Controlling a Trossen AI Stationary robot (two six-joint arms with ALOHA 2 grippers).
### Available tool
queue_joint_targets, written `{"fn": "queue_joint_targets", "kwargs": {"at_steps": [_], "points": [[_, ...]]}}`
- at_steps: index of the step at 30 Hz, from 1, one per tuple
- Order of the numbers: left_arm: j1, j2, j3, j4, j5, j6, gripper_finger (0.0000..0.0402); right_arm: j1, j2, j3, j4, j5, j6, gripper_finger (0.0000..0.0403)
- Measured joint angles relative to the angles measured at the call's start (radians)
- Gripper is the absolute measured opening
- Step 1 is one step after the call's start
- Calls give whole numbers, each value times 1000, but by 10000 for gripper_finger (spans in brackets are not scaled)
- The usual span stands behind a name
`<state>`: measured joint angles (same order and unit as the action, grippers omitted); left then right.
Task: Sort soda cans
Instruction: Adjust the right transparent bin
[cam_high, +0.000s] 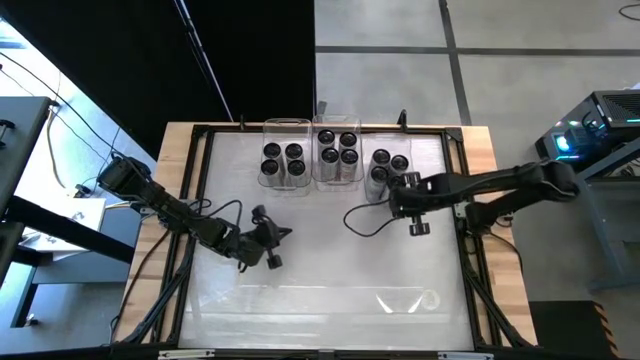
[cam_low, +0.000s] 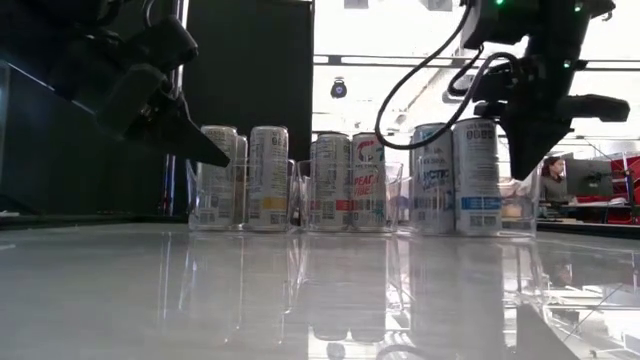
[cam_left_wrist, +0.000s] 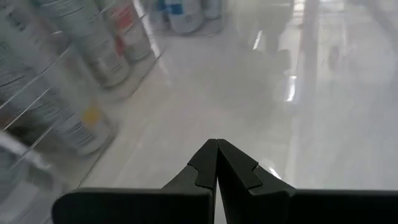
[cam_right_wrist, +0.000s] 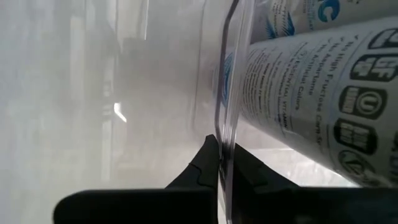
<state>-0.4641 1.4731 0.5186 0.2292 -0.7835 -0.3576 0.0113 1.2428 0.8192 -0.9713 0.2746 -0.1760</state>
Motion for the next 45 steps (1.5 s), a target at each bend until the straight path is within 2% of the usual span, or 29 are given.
{"fn": "queue_joint_targets", "kwargs": {"at_steps": [4,9,15,21,25,30,35,40,45], "points": [[5,0,11,54,46,37,0,-72,-21,-19,42,-17,-94,0],[6,-10,64,22,99,63,0,-166,-22,-19,109,-65,-206,0],[21,-128,88,-218,68,-63,0,-265,-20,-20,161,-89,-323,0],[39,-274,88,-512,-42,-199,0,-321,-20,-20,169,-137,-367,0],[70,-324,80,-612,-59,-233,0,-349,-20,-20,178,-159,-385,0],[137,-345,-15,-537,25,-244,0,-391,-19,-20,201,-163,-447,16],[176,-344,-104,-391,70,-244,0,-412,-19,-16,255,-166,-452,69],[200,-344,-116,-394,85,-243,0,-407,-19,16,235,-167,-423,114],[253,-344,-116,-388,153,-225,0,-401,-19,77,186,-172,-351,123]]}}
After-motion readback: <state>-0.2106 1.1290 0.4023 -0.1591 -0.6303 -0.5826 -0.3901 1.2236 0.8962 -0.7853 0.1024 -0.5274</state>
